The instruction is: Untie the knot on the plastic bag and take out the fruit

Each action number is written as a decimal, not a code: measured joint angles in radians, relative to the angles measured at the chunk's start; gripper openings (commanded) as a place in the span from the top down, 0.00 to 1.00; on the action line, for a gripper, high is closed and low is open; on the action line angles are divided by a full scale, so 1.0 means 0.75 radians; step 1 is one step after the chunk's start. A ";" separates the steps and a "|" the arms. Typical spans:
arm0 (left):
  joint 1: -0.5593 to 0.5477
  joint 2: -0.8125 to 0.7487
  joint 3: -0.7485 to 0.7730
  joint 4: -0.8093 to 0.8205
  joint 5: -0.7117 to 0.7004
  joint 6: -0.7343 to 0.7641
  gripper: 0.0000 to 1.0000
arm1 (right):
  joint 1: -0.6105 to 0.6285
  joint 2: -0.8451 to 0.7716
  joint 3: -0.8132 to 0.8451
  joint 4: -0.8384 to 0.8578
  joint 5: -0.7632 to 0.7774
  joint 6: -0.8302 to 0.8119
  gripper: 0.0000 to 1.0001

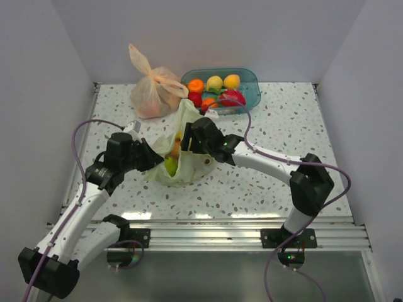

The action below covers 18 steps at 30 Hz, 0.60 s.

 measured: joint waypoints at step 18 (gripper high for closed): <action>0.019 0.126 -0.083 0.205 -0.161 -0.132 0.71 | -0.458 -0.505 -0.482 -0.021 -0.176 -0.153 1.00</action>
